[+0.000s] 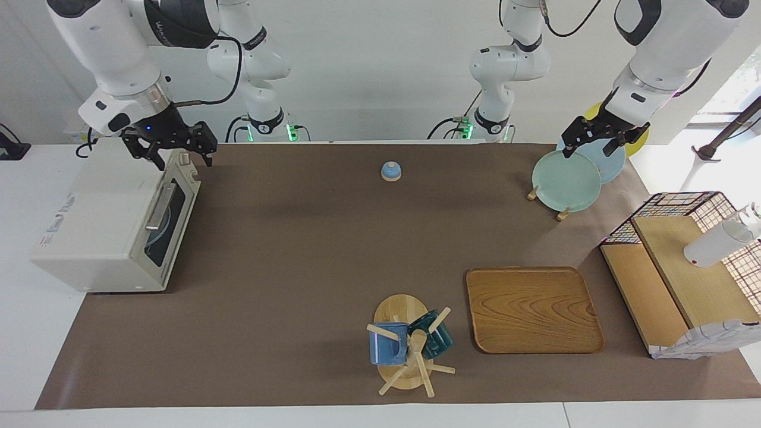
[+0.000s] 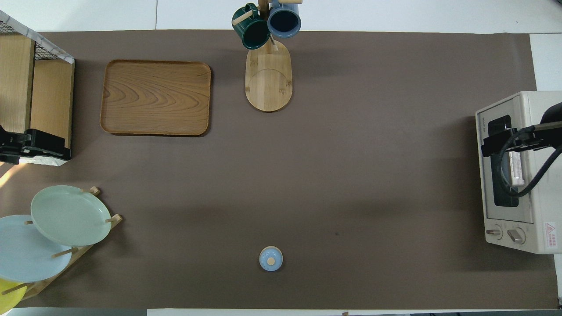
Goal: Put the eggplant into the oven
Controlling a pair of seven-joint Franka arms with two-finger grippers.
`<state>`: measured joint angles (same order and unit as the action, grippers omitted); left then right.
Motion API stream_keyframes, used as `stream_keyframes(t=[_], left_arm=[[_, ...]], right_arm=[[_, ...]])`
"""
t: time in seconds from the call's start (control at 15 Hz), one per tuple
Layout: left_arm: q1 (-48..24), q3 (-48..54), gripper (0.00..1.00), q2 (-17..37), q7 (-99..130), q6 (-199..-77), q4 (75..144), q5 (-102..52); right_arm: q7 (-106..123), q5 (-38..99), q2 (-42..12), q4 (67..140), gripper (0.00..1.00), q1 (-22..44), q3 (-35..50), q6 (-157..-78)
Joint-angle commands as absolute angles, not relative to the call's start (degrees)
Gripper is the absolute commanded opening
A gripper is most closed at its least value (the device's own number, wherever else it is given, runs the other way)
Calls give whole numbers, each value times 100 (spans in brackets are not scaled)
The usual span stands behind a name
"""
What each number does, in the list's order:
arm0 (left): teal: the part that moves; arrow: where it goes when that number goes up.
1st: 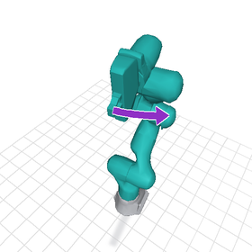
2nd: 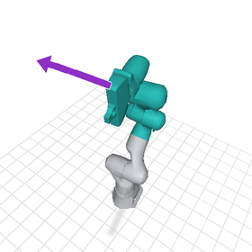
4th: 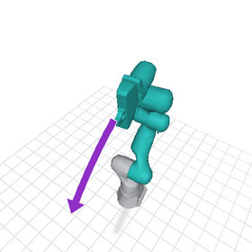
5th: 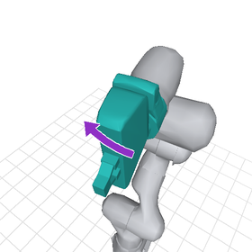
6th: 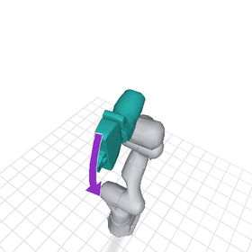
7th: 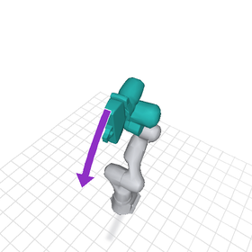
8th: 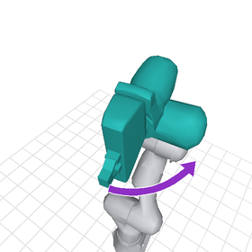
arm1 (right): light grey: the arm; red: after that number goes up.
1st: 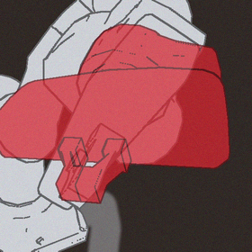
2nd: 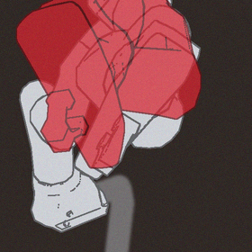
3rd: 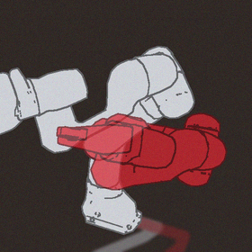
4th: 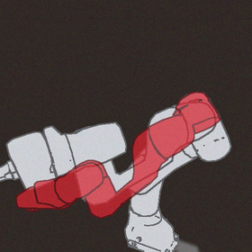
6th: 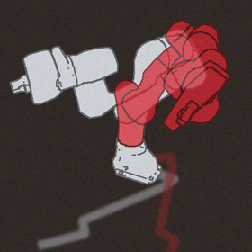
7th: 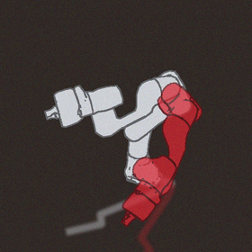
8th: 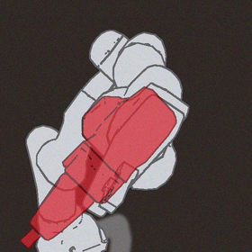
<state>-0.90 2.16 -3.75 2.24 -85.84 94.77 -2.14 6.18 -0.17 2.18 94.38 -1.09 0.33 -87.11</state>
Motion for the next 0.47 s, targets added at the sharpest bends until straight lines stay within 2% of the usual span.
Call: stream_keyframes(t=[0.0,0.4], left_arm=[[-35,255,100,-448,220,-8613,9519,-132],[-35,255,100,-448,220,-8613,9519,-132]], right_arm=[[545,80,299,9422,100,-97,9,-8570],[554,35,299,9422,100,-97,18,-8561]])
